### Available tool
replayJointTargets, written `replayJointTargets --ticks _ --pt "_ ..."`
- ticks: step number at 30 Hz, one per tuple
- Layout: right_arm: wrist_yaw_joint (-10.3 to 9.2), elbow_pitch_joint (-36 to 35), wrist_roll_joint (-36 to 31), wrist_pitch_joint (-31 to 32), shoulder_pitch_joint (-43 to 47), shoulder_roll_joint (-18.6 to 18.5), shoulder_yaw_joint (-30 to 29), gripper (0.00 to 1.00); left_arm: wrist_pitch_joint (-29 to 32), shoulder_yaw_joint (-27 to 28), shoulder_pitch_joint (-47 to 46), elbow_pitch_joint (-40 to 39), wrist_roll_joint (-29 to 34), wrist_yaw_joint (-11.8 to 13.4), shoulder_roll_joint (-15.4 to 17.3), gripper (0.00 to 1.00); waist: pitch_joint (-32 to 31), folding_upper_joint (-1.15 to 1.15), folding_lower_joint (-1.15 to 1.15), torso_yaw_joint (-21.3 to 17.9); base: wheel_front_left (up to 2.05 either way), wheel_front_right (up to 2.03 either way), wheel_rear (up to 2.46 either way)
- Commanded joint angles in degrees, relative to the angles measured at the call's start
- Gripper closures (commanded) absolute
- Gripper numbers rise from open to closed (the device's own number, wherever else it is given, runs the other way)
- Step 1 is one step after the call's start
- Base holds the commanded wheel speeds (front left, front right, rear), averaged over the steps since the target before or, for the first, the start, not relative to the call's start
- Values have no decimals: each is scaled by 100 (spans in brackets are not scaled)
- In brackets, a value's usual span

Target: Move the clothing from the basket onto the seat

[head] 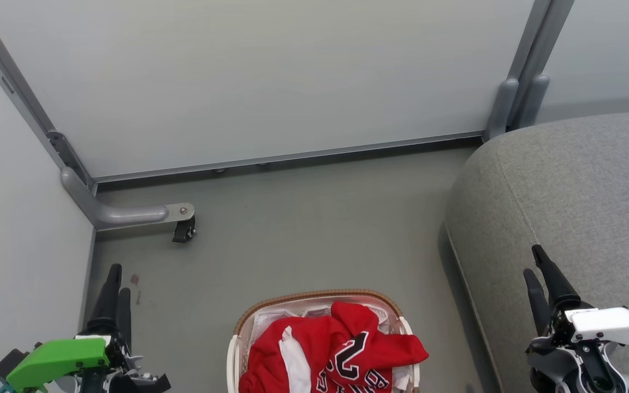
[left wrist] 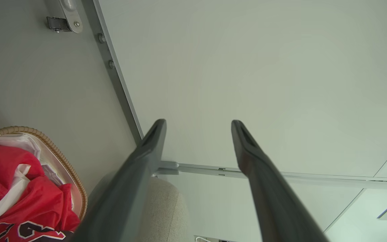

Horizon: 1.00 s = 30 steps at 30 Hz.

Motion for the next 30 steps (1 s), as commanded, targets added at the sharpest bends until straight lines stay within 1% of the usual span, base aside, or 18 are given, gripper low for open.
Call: replayJointTargets --ticks 1,5,11,17,27,30 --pt "1 -108 -121 -85 -128 -80 58 0 -71 -35 -133 -59 166 -3 64 0 2 0 0 0 0 0 0" --pt "1 -76 -409 -219 -186 -189 189 0 -185 -61 -173 -10 599 -4 120 0 7 0 0 3 0 0 0" --pt "1 -32 -1120 -378 -267 -274 303 0 -343 -155 -209 64 1276 -5 128 0 10 0 0 10 0 0 0" --pt "1 -37 -1858 -532 -300 -287 335 0 -497 -322 -239 126 2132 -6 220 0 12 0 0 16 0 0 0" --pt "2 -42 -2872 -759 -334 -310 506 0 -723 -537 -261 222 3312 -5 265 0 9 0 0 21 0 0 0" --pt "2 -24 -3213 -819 -345 -304 526 0 -784 -607 -261 226 3666 44 296 0 6 0 0 19 0 0 0"
